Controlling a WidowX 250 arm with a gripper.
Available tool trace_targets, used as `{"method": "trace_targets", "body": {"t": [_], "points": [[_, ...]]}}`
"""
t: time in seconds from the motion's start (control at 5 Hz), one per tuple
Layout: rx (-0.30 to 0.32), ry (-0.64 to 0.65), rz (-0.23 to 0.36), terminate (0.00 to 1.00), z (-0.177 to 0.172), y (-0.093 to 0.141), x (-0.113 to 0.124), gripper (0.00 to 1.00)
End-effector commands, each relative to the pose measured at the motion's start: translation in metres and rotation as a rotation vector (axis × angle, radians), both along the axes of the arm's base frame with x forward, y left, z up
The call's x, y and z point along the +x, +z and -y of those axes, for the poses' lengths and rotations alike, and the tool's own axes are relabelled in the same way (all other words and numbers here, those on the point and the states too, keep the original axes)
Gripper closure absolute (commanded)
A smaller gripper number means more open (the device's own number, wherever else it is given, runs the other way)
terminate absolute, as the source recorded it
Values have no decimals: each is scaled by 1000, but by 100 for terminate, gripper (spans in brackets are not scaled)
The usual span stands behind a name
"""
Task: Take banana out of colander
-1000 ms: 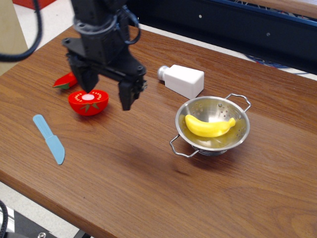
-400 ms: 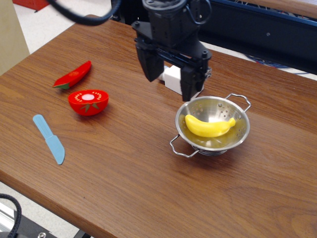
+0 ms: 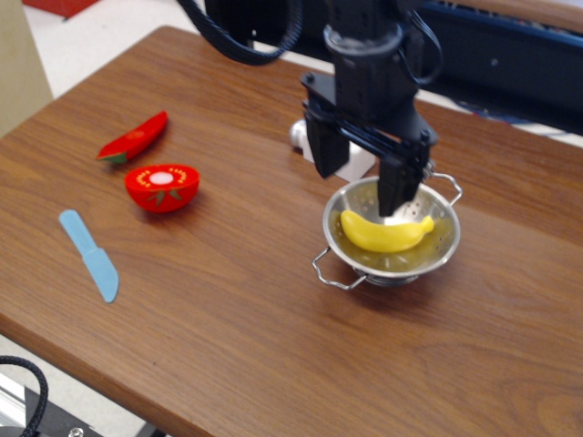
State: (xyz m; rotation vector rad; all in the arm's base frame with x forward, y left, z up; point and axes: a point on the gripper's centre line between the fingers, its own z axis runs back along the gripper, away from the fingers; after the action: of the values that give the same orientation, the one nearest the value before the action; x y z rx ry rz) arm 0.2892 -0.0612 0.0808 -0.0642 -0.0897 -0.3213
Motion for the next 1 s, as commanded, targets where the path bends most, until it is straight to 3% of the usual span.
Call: {"method": "trace_targets", "body": {"t": [0.0,0.8], "points": [[-25,-11,39,0,16,-9,9,0],[-56,5,80,0,33,-34,19,0]]}}
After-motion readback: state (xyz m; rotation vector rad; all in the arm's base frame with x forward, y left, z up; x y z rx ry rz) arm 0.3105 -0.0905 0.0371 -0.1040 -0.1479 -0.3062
